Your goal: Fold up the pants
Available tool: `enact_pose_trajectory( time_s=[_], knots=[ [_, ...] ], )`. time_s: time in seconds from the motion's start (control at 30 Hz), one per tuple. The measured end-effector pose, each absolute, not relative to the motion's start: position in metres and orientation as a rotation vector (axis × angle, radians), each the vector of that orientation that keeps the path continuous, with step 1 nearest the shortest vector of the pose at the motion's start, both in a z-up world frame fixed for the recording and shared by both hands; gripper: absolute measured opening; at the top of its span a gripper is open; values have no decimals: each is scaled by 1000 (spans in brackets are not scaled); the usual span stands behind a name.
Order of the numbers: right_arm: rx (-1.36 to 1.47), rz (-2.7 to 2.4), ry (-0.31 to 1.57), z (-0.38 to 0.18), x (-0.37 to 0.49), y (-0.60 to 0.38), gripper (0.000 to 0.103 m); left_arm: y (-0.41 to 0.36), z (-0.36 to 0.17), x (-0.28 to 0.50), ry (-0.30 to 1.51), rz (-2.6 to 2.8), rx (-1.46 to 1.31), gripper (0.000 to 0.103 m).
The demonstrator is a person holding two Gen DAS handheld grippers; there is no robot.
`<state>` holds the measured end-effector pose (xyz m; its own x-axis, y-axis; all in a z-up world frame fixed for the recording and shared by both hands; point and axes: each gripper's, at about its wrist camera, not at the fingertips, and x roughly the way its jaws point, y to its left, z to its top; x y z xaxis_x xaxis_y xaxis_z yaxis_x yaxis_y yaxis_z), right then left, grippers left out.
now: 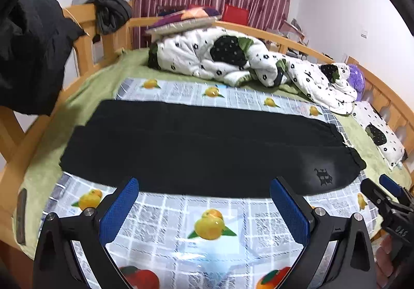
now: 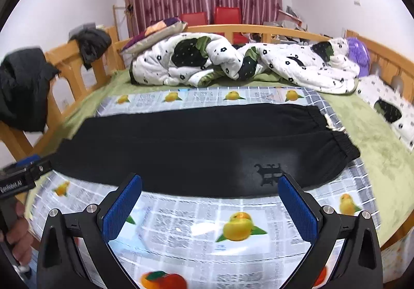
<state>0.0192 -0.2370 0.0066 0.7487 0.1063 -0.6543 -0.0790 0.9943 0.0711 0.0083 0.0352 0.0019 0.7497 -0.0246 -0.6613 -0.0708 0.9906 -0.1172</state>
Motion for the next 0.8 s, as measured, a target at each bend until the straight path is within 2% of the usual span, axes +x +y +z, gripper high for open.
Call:
enact_pose_trajectory(
  time_s=[0.17,0.33,0.5,0.8],
  knots=[
    [45,106,708,11,13,-235,103,35,2,5,749,-24,-157,102],
    [-1,92,675,15,6,-227,103,40,12,-3,670,8,-146,102],
    [5,69,695,10,11,-228,103,46,12,-1,690,-46,-226,102],
    [19,37,676,13,10,-240,103,35,7,-2,704,-63,-176,101]
  ],
)
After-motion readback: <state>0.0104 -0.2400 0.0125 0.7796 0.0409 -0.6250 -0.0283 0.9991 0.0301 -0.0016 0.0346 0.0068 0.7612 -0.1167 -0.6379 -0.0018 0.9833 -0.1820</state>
